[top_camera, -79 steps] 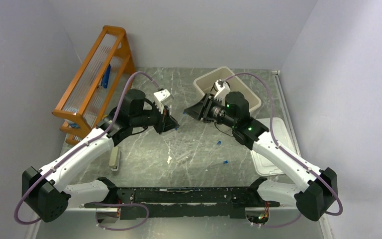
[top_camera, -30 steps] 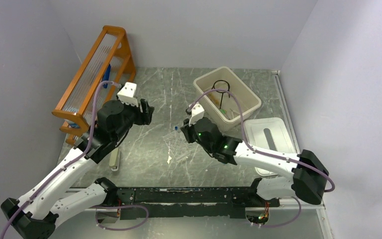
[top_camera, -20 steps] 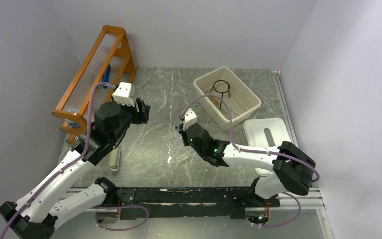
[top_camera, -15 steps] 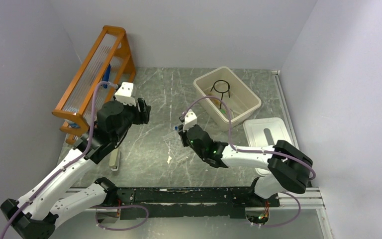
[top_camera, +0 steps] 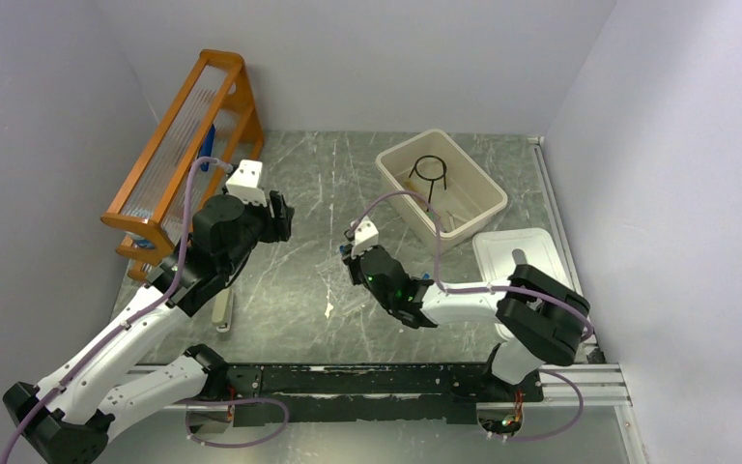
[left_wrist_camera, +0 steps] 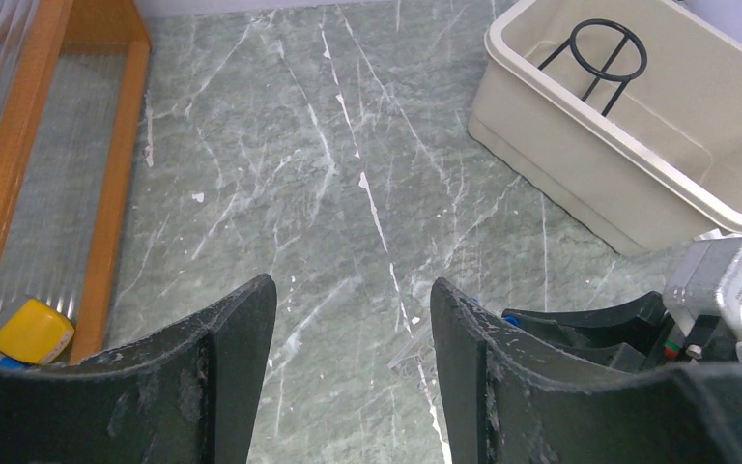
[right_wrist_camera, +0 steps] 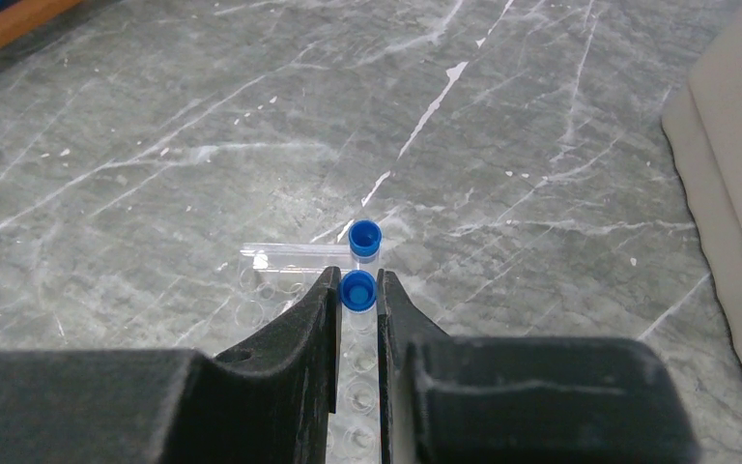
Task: Organize the chemistry lab equipment
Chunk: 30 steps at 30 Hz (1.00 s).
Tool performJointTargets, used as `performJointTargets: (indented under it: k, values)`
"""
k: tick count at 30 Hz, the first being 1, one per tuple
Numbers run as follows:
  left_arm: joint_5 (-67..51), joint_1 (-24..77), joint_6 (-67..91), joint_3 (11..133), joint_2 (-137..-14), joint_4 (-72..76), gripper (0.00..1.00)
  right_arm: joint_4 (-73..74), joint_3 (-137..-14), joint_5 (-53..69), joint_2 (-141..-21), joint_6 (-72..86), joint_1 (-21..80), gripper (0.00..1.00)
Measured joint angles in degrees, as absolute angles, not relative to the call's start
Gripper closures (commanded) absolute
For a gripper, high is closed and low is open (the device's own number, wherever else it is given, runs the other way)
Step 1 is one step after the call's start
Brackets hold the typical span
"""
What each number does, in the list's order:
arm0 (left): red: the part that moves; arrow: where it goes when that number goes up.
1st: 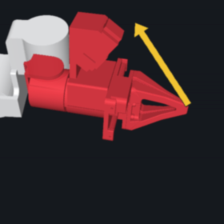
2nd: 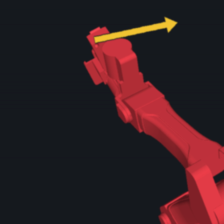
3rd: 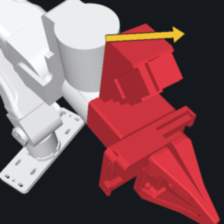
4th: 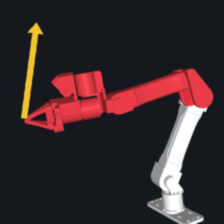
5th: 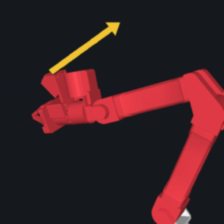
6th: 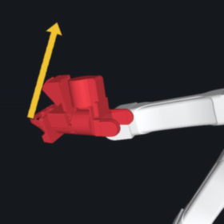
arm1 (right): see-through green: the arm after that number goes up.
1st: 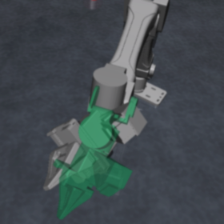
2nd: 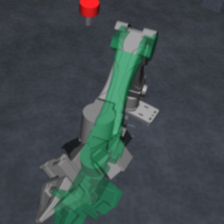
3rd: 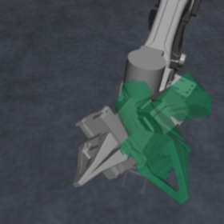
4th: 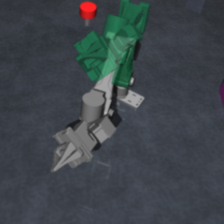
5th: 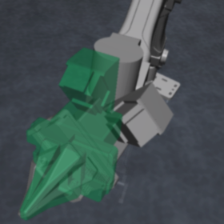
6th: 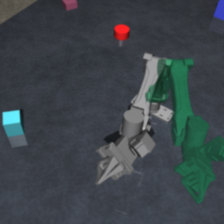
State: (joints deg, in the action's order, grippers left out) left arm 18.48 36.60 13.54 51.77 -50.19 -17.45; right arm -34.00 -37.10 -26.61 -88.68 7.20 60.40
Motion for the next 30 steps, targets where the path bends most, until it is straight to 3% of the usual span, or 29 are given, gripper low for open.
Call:
performJointTargets:
  k: [17,22,26,30]
  values:
    - [18.92,36.60,13.54,51.77,-50.70,-17.47,0.36,-33.10,-38.26,-27.97,-93.32,6.59,60.45,0.88]
    - [19.14,36.60,13.54,51.77,-50.68,-17.47,0.36,-31.88,-39.40,-27.94,-93.78,6.85,60.45,0.73]
    - [19.25,36.60,13.52,51.77,-50.68,-17.50,0.36,-29.39,-40.36,-27.77,-93.71,7.66,60.45,0.54]
    - [19.29,36.60,13.54,51.77,-50.68,-17.52,0.36,-24.75,-40.84,-27.40,-91.44,8.88,60.45,0.47]
